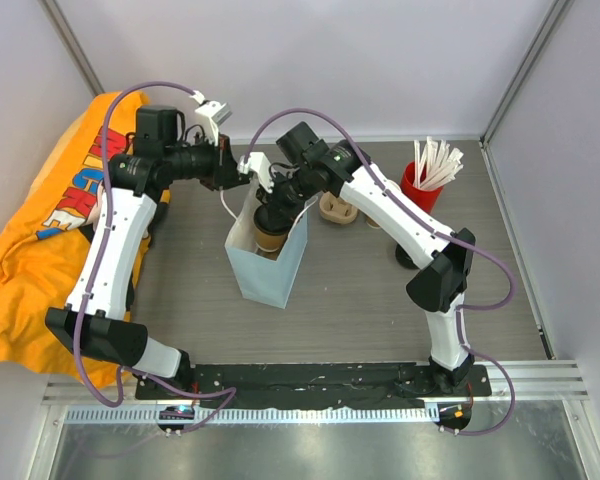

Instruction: Pack the takeout coffee

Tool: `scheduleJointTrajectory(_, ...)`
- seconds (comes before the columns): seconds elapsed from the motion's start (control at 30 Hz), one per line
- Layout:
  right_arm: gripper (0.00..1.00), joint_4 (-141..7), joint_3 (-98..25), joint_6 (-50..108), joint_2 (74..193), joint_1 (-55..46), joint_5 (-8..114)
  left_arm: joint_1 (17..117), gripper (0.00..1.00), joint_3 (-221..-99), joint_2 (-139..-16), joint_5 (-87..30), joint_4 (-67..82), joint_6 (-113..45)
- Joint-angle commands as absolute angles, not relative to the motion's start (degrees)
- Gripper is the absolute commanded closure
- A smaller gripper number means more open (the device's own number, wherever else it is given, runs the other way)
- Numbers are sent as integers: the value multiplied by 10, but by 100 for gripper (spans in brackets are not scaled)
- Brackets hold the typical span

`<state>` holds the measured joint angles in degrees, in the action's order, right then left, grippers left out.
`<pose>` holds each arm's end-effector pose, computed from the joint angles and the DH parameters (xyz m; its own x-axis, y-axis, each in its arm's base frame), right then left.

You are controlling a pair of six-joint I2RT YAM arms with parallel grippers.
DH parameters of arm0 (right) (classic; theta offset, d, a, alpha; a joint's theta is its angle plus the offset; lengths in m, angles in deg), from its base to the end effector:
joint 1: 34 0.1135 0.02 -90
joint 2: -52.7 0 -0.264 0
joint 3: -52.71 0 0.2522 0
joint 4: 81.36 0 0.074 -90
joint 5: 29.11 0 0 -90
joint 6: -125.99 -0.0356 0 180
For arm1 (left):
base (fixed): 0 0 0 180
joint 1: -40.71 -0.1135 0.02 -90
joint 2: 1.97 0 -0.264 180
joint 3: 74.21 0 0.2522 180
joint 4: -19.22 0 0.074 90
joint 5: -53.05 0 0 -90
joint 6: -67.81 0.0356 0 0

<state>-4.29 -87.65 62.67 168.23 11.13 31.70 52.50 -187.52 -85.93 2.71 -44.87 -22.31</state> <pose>0.2890 0.3149 0.3746 -0.1260 -0.6821 -0.7203 -0.9915 0.1096 0.0696 0.2845 -0.0826 0.4419 -0.5592 0.1151 -0.8210 0.6695 0.6467 -0.3654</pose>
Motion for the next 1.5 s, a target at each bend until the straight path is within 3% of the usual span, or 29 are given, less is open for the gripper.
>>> scheduleJointTrajectory(0.0, 99, -59, -872, 619, 1672, 113, 324, 528, 100, -1880, -849, 61, -412, -240)
scheduleJointTrajectory(1.47, 99, -62, -852, 644, 1688, 95, 386, 499, 100, -1855, -843, -102, -390, -283)
